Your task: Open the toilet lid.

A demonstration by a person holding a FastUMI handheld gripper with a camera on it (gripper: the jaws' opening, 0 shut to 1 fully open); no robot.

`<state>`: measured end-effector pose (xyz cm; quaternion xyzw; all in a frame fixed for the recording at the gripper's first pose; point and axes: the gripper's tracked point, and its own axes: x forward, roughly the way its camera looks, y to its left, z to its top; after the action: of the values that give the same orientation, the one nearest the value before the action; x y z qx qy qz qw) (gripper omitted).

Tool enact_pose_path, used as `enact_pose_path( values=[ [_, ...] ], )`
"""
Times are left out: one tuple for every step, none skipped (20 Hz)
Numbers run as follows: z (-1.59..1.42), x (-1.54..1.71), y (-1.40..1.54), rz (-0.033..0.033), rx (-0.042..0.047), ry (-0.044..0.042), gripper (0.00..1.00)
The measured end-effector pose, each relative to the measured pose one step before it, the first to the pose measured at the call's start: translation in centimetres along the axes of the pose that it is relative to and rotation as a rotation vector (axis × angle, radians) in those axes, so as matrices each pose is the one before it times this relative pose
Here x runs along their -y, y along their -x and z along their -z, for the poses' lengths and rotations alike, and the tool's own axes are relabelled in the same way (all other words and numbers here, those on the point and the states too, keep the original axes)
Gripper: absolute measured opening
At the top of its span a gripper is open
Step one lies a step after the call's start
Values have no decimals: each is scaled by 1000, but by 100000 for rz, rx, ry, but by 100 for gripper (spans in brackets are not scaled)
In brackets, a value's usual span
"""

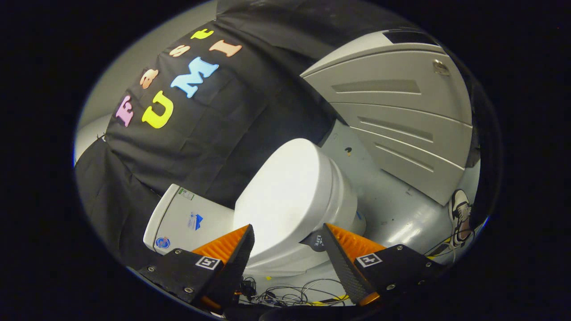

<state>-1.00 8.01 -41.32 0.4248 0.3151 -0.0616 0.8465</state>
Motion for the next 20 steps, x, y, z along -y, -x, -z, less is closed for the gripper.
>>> enact_pose_path(
  values=[
    [442, 627, -282, 738, -1350, -2201, 95],
    [463, 511, -299, 366, -1215, -2524, 95],
    [375, 562, -378, 1345, -1330, -2017, 95],
    [253, 765, -345, 2469, -1678, -361, 95],
    [155, 565, -366, 1622, -456, 212, 94],
    [-137, 145, -239, 160, -45, -390, 94],
    [-194, -36, -219, -626, 1, -1384, 94],
    [-11, 1, -305, -604, -407, -2259, 94],
    [260, -30, -435, -913, -238, -2440, 92],
    [159, -42, -418, -876, -381, -2063, 91],
    [504, -85, -618, -558, -241, -1280, 88],
    [410, 175, -509, 169, -612, -707, 86],
    [568, 178, -473, 113, -1148, -355, 83],
    [420, 242, -472, 276, -961, -543, 82],
    [282, 213, -258, 0, -748, -726, 80],
    [181, 140, -362, -248, -832, -323, 79],
    [150, -88, -209, -1021, -586, 62, 78],
    [-52, -217, -157, -1505, -30, 451, 78],
    [-116, -154, -254, -916, 552, 356, 75],
    [-253, -95, -372, -759, 337, -479, 71]
  ],
)
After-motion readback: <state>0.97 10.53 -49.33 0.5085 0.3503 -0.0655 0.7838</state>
